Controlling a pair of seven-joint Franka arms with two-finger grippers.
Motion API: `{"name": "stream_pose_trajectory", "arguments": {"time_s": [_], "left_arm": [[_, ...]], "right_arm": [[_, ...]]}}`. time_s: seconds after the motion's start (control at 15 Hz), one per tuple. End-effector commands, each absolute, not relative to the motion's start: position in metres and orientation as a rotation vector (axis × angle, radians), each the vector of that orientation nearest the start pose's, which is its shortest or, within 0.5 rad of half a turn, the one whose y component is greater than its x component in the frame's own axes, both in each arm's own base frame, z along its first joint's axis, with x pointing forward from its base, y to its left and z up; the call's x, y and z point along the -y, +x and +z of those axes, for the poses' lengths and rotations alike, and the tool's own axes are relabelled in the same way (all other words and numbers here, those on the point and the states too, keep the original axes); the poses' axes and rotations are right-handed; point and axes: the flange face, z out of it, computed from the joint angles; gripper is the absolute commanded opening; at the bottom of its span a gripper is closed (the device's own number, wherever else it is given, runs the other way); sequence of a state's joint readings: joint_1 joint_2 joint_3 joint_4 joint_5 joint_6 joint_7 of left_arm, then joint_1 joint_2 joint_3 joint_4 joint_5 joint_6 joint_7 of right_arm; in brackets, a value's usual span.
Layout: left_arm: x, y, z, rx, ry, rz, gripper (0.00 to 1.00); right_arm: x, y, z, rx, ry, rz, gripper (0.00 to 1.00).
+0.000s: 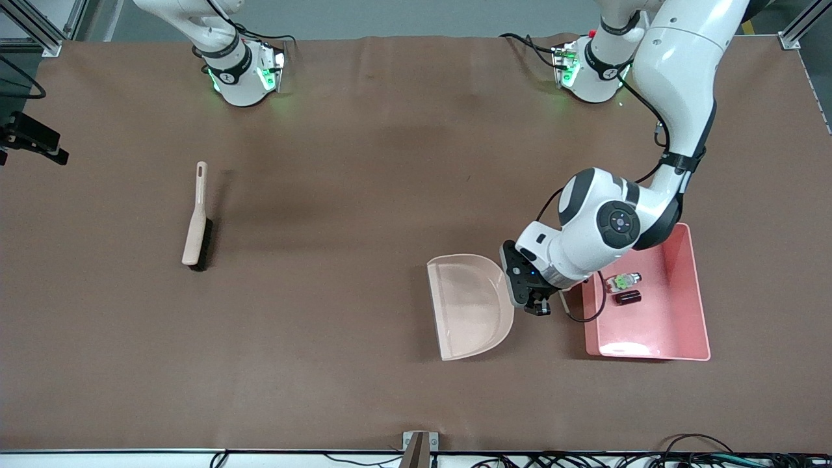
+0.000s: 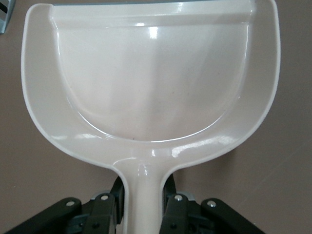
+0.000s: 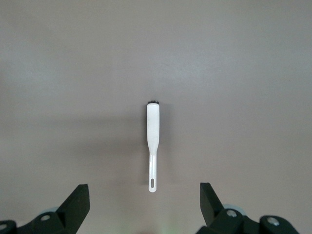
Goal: Clean e-waste and dump in bin
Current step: 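Lower the empty dustpan onto the table beside the bin with the left gripper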
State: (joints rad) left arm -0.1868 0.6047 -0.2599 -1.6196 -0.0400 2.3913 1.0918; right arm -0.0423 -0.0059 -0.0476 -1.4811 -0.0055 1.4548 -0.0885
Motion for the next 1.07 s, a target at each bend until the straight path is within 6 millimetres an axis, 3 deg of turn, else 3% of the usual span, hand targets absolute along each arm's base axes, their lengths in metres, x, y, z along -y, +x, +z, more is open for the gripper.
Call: {"name": "stream_pose_trajectory", "arguments": {"time_s": [0.0,0.4,0.6,1.0], "left_arm": [[0.285,0.639,0.292,-2.158,-2.36,-0.373,0.03],[0.287,0.628,0.264,-2.258,-2.189,-0.254,0.04],[0.295,0.621,0.247,-2.288,-2.19,-0.231,0.04],[0.311,0.613,0.239,-2.31,-2.178,-0.233,0.04]], "right_arm": [[0.048,0.54,0.661,-0.017,-3.14,0.026,1.0],[0.043,0.541,0.662,-0.003,-3.127,0.013,1.0],[0.043,0.542,0.663,-0.004,-3.125,0.003,1.0],[0.041,0.542,0.665,-0.002,-3.122,-0.014,1.0]]}}
